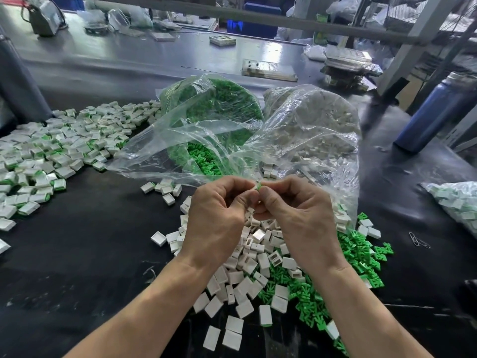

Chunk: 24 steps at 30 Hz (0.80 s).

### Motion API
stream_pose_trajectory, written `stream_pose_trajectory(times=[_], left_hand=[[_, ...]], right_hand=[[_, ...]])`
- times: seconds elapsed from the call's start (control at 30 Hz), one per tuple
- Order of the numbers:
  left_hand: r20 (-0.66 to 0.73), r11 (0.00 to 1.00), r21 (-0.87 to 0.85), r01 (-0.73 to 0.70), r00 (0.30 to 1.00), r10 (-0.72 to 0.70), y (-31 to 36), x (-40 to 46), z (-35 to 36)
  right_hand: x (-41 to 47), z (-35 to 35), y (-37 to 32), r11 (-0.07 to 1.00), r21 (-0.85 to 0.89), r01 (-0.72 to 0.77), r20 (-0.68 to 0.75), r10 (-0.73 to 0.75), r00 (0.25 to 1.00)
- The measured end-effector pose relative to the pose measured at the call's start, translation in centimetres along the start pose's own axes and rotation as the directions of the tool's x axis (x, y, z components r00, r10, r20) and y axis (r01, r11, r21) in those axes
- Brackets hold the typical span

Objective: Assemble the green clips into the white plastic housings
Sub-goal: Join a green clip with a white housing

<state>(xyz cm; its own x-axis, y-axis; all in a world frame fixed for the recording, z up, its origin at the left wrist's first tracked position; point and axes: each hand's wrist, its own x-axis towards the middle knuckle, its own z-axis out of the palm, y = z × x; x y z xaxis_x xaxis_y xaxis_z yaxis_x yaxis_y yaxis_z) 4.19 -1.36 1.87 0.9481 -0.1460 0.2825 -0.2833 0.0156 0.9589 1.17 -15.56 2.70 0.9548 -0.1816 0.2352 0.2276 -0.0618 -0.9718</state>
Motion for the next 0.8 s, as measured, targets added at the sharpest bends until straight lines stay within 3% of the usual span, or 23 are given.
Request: stream_pose_trajectory(times=[0.27,0.43,0.5,0.57,0.8], left_hand=[[0.002,1.0,-0.014,-0.016,1.0,0.016,0.1,0.2,-0.1],[0.024,0.998,0.063,-0.028,0.999,0.027,-0.2,0.3,0.4],[0.073,1.0,-0.005,0.003,0.997,-0.002,-0.1,0.1,0.7],[0.096,0.999,-0.049,0.012,0.995,-0.007,-0.1,0.0,1.0],[0.176,0.987,-0.157,0.03,0.984,-0.002,-0.3,-0.1,1.7]], right_hand=[[0.3,0.0,-0.1,0.998,0.067,-0.016,-0.032,0.018,0.999],[0.2,0.2,0.2,0.976,0.099,-0.193,0.032,0.191,0.981],[0.0,0.7,0.2,0.956,0.115,-0.269,0.069,0.262,0.963],[-0.1,1.2,0.1,0.942,0.128,-0.309,0.012,0.31,0.951],[-0.3,1.5,-0.5,0.969,0.09,-0.23,-0.101,0.238,0.966]])
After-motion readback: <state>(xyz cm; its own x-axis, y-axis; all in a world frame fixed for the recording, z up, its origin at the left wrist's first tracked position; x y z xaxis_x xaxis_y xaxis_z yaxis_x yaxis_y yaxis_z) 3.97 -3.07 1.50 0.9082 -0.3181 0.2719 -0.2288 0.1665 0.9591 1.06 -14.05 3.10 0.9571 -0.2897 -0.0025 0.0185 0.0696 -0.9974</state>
